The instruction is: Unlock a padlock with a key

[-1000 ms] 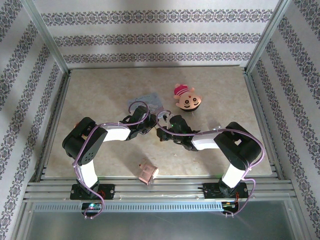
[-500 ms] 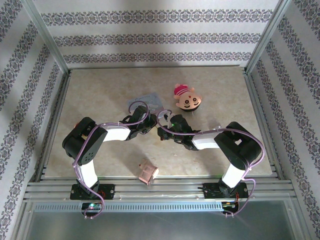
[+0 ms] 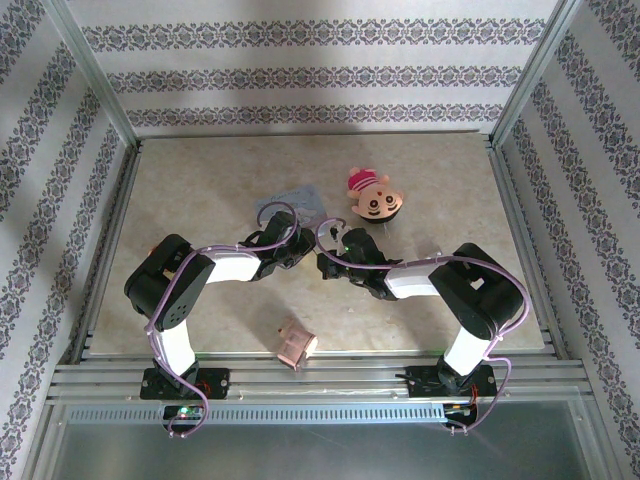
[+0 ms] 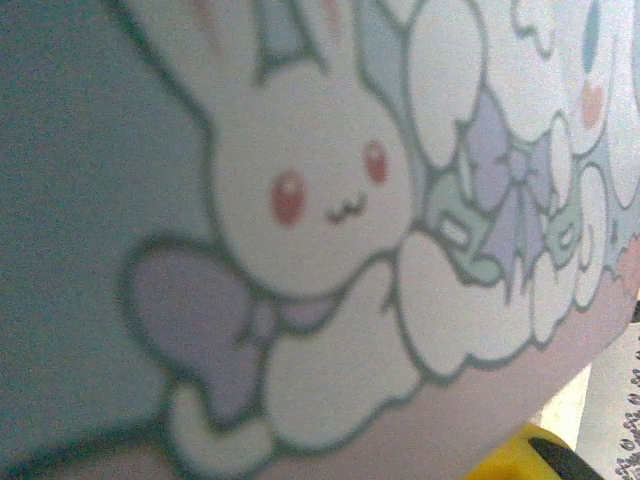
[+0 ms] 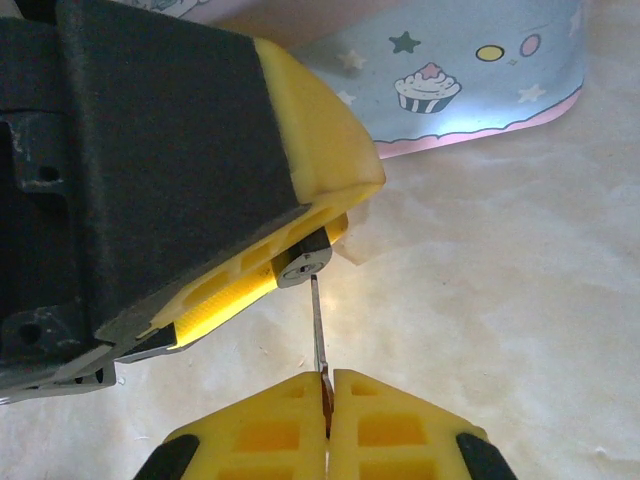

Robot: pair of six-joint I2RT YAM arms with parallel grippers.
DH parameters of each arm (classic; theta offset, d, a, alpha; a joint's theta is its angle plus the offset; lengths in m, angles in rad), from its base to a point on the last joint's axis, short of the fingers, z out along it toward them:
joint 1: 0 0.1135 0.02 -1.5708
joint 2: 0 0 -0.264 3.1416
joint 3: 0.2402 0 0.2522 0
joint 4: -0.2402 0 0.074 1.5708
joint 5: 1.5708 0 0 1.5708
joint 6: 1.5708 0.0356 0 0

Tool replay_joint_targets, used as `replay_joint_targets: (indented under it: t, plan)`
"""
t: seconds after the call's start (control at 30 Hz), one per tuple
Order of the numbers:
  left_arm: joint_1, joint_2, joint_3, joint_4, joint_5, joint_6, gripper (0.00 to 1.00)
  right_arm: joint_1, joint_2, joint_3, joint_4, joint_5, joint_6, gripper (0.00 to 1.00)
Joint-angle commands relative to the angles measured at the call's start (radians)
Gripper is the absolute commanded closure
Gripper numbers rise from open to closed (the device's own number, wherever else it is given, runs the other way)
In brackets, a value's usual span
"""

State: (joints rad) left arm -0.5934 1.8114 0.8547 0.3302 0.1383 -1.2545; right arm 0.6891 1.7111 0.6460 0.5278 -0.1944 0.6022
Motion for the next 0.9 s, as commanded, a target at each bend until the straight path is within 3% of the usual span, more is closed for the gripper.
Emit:
replay_joint_targets:
  t: [0.0, 0.87]
  plan:
    - [0.001, 0.029, -0.032, -0.006, 0.129, -0.083, 0.96, -0.009, -0.006, 0.013, 0.000, 0.009, -0.014, 1.00]
    - [0.001, 0.031, -0.045, 0.006, 0.150, -0.077, 0.96, -0.049, 0.042, 0.073, -0.002, -0.087, 0.011, 1.00]
